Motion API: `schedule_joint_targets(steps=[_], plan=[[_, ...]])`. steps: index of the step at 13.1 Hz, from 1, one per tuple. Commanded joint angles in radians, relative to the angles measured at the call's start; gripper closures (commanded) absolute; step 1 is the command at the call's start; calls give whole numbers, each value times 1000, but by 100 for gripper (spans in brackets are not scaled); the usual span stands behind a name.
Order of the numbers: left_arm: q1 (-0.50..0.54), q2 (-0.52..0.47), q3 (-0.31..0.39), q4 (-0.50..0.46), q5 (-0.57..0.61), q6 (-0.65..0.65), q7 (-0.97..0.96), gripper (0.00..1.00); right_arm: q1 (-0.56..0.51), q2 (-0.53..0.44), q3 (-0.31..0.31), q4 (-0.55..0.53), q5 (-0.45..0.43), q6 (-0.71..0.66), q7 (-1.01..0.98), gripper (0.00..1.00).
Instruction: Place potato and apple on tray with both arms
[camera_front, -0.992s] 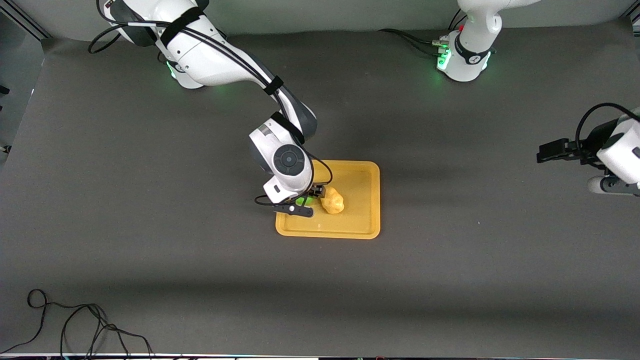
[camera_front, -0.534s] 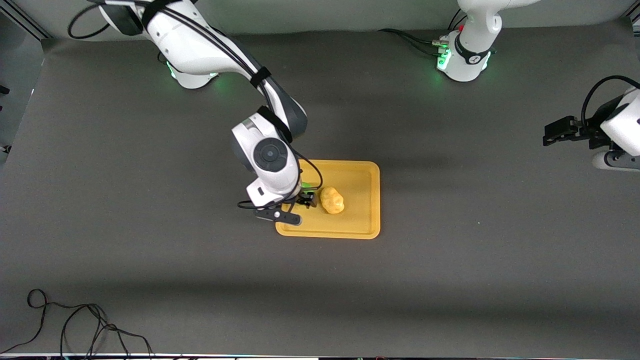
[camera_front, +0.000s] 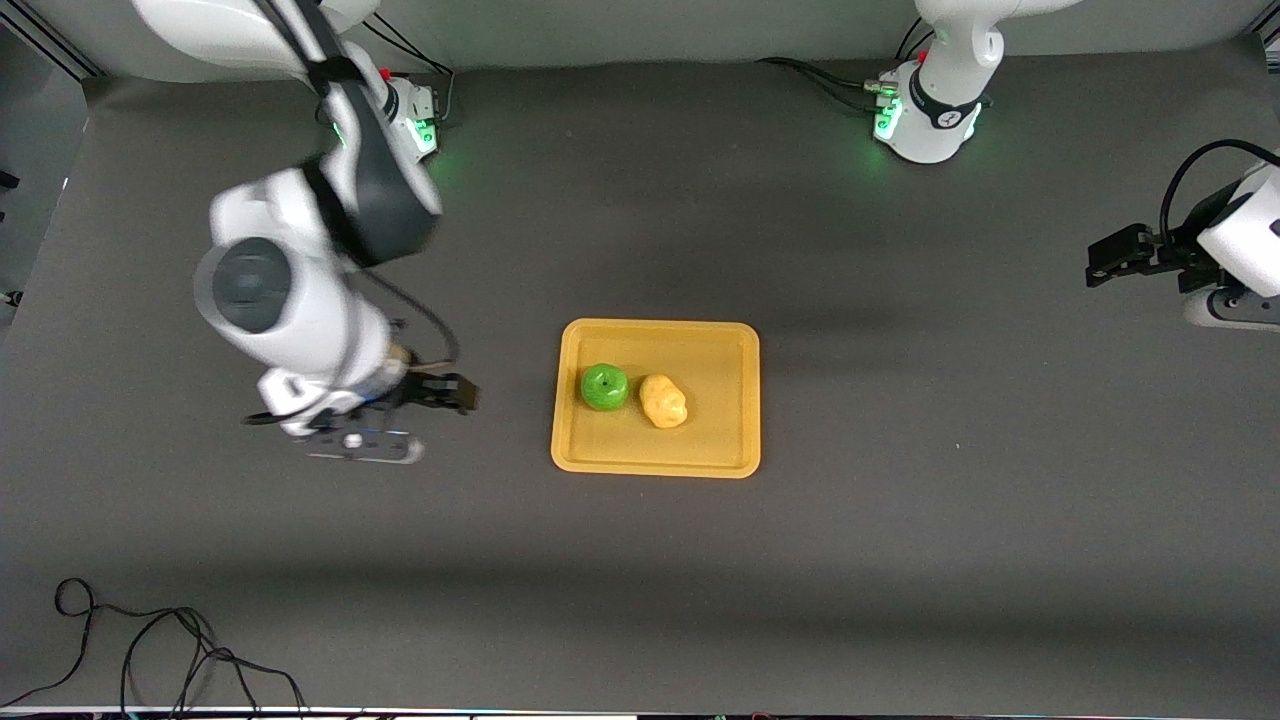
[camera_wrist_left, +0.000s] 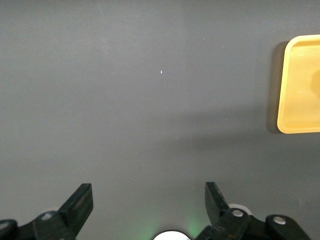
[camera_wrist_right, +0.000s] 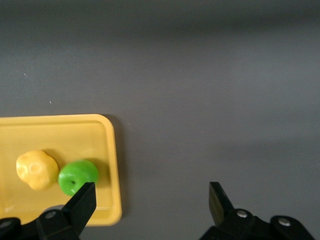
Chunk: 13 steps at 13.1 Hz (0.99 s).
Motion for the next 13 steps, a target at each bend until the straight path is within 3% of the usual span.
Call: schedule_joint_targets(steps=[1,2,5,7,9,11,13], plan=[[-158,-31,149,-24,10,5,16,0,-88,-138,6,-117,48,-16,-133,0],[-163,-31,149,-25,10,2,18,0,-99,-190,4,-154,48,-22,-144,0],[-171,-29,146,-27,10,1,18,0,-97,-311,-77,-231,47,-92,-165,0],[-171,-28,145,-30,10,1,18,0,-96,-344,-155,-239,47,-125,-274,0],[-172,-26,145,-30,10,2,18,0,-99,-348,-195,-237,44,-137,-290,0],[-169,-25,145,-28,9,4,18,0,-172,-351,-155,-232,33,-166,-305,0],[-168,-25,145,-28,9,4,18,0,-290,-356,-23,-229,-17,-168,-310,0]])
